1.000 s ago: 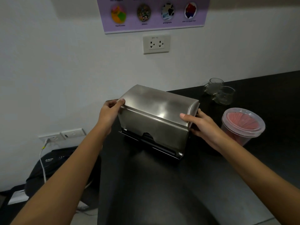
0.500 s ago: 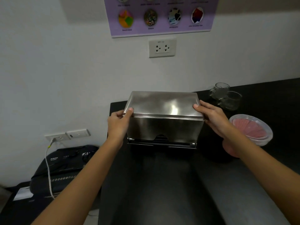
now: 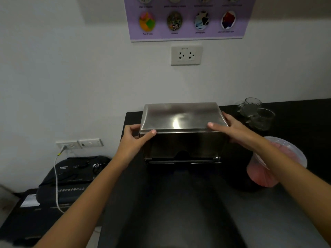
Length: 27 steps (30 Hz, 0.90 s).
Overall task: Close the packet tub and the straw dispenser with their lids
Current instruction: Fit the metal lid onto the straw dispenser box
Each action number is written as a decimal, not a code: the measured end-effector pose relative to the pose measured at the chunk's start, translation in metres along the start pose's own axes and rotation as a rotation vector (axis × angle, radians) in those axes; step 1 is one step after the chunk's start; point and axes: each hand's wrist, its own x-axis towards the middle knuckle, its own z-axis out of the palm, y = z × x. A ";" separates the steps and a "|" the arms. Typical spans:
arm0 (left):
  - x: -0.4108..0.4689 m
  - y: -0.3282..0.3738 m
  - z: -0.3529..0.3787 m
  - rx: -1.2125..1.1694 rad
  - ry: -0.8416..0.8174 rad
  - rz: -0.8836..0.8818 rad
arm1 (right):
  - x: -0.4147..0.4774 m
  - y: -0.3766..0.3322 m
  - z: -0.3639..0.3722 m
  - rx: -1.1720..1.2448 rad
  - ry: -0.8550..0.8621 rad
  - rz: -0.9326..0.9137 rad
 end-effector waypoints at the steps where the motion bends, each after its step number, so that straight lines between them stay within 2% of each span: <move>1: 0.005 -0.002 0.001 0.018 -0.053 -0.005 | 0.003 0.002 -0.004 -0.071 -0.045 -0.010; 4: 0.017 -0.001 0.001 0.157 -0.183 0.055 | 0.012 0.010 -0.008 -0.156 -0.042 -0.089; 7: 0.018 -0.003 -0.002 0.297 -0.199 0.163 | 0.014 0.016 -0.004 -0.191 -0.025 -0.130; 15: 0.033 -0.005 0.001 0.329 -0.131 0.223 | 0.038 0.008 -0.007 -0.204 -0.120 -0.211; 27: 0.085 -0.009 0.004 0.250 -0.123 0.193 | 0.097 -0.001 -0.015 -0.213 -0.149 -0.173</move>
